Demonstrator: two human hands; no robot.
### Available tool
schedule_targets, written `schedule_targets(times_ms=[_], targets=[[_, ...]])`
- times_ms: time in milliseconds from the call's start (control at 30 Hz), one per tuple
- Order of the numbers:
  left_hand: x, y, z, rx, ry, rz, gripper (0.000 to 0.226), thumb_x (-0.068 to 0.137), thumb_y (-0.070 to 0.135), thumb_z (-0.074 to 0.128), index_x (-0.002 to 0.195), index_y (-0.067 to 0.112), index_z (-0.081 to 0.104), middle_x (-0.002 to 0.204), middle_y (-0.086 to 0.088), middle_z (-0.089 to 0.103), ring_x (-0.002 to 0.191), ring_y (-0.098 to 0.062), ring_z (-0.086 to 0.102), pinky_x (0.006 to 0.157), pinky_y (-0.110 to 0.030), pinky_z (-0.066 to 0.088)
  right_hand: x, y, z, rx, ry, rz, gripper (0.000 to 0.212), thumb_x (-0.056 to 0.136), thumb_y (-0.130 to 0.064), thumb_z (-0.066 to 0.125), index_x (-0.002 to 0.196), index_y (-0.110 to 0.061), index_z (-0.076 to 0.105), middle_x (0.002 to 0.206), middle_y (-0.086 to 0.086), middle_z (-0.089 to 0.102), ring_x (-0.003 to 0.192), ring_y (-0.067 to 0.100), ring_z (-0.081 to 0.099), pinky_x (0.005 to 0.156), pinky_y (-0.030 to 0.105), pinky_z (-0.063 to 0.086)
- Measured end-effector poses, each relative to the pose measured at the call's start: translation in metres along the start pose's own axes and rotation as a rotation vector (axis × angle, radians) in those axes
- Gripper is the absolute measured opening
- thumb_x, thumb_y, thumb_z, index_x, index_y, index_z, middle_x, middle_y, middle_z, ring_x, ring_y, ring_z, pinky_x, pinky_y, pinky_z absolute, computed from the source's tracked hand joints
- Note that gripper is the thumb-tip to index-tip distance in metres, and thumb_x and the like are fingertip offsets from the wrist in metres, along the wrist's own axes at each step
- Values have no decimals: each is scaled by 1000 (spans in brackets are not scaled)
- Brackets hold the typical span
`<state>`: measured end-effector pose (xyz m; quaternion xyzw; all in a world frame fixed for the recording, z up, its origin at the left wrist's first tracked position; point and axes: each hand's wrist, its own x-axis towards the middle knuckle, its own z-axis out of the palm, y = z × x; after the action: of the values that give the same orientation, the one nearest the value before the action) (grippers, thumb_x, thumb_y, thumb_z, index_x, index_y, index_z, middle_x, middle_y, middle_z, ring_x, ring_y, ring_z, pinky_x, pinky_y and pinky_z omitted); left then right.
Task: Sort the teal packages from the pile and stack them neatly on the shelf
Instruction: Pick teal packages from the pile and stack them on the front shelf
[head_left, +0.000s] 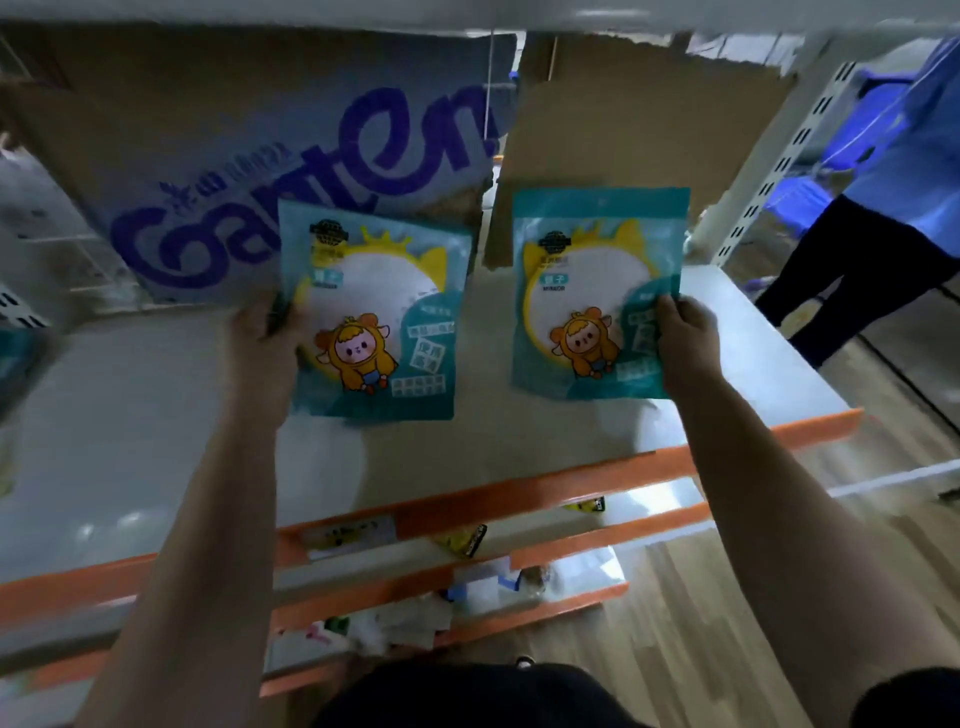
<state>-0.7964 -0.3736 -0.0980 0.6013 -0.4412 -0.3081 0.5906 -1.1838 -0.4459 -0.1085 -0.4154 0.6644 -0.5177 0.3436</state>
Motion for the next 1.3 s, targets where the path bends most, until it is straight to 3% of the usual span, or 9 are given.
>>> schedule_targets(times_ms=[100,167,367,467,767,900,1133,1200,1300], targets=[[-14,-3,22,-19,79,-60,17,92,6,60,87,21,65,82,4,66,73,-11,62,74,-35,49,25,3,-10,-38,-24,-9,20,101,-23,47,89,-12,60,80,1,63,65,9,62,47,17,48],[-22,-6,34,-4,110,-82,20,91,8,60,83,25,64,80,3,64,74,-14,59,73,-36,48,37,5,-13,-38,-44,-6,21,102,-22,46,102,-8,60,85,1,64,70,10,62,46,14,48],[-29,-11,60,-39,109,-150,19,92,9,58,84,25,66,82,-3,65,77,-19,60,74,-37,48,66,13,-19,-56,-46,34,29,102,-23,45,114,-3,60,99,7,65,83,19,65,62,23,54],[-30,-12,71,-52,93,-178,21,93,10,56,87,26,68,79,9,69,76,-10,64,73,-34,52,75,18,-22,-136,-17,38,29,101,-25,47,111,-3,62,97,7,65,83,21,64,70,31,55],[-45,-8,104,-54,115,-202,14,88,18,57,83,25,68,84,-2,66,84,-23,60,82,-46,51,100,29,-46,-455,-121,-50,28,97,-26,52,102,-5,69,91,11,67,82,28,61,70,29,43],[-57,-4,118,-88,193,-224,21,94,11,55,82,23,67,81,-3,63,80,-22,58,76,-42,49,102,31,-48,-547,-161,-80,28,95,-28,56,94,-4,71,86,12,66,76,27,58,65,26,36],[-73,1,127,-137,266,-239,19,97,8,51,88,16,66,77,-1,63,62,-7,63,56,-24,56,107,31,-43,-576,-230,-114,29,92,-33,62,104,-10,74,97,10,73,77,22,64,63,25,44],[-76,3,126,-124,281,-241,20,97,9,52,85,18,66,76,0,63,61,-6,62,57,-25,55,106,31,-41,-574,-227,-116,28,91,-33,64,104,-11,75,96,8,74,72,18,61,55,22,40],[-77,5,123,-132,288,-245,21,97,9,51,86,18,67,76,0,63,64,-8,62,64,-29,56,104,32,-41,-575,-186,-123,25,87,-33,68,98,-12,76,95,8,74,70,16,59,59,21,39]])
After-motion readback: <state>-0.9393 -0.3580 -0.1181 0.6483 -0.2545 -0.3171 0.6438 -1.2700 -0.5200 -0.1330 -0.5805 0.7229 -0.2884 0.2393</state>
